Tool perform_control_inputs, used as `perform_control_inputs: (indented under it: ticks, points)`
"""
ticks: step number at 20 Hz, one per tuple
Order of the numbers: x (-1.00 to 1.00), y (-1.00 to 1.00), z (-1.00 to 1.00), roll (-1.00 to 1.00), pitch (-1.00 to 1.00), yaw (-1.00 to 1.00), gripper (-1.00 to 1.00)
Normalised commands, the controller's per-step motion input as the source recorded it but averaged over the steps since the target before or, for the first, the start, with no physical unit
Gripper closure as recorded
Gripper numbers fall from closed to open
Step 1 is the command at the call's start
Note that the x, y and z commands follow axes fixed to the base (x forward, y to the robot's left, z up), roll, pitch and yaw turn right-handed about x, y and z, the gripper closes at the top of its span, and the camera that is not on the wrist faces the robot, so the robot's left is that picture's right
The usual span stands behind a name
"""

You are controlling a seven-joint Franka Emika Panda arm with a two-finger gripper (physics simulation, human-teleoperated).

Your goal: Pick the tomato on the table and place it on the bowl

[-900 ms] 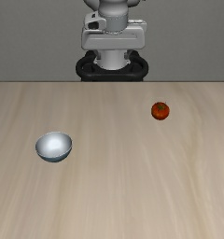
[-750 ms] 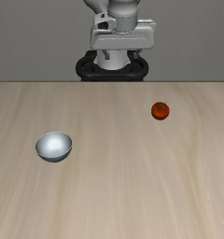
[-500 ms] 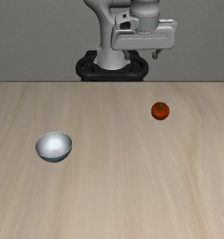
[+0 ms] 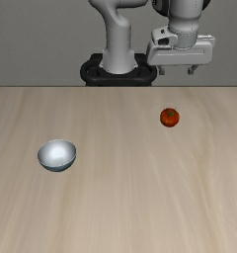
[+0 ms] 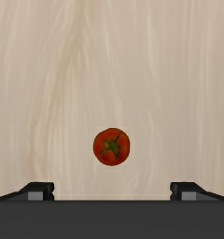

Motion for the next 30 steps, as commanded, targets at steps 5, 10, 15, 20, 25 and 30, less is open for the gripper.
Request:
perform_control_inputs:
  ticks: [5, 10, 15, 20, 25, 30]
  points:
    - [0.0, 0.0, -1.0, 0.0, 0.0, 0.0, -1.0]
    - [0.0, 0.0, -1.0, 0.0, 0.0, 0.0, -1.0]
    - [0.0, 0.0, -1.0, 0.0, 0.0, 0.0, -1.0]
    - [0.0, 0.0, -0.2, 0.0, 0.0, 0.0, 1.0]
    - [0.0, 0.0, 0.0, 0.0, 0.0, 0.0, 1.0]
    - [0.0, 0.0, 0.4, 0.0, 0.0, 0.0, 1.0]
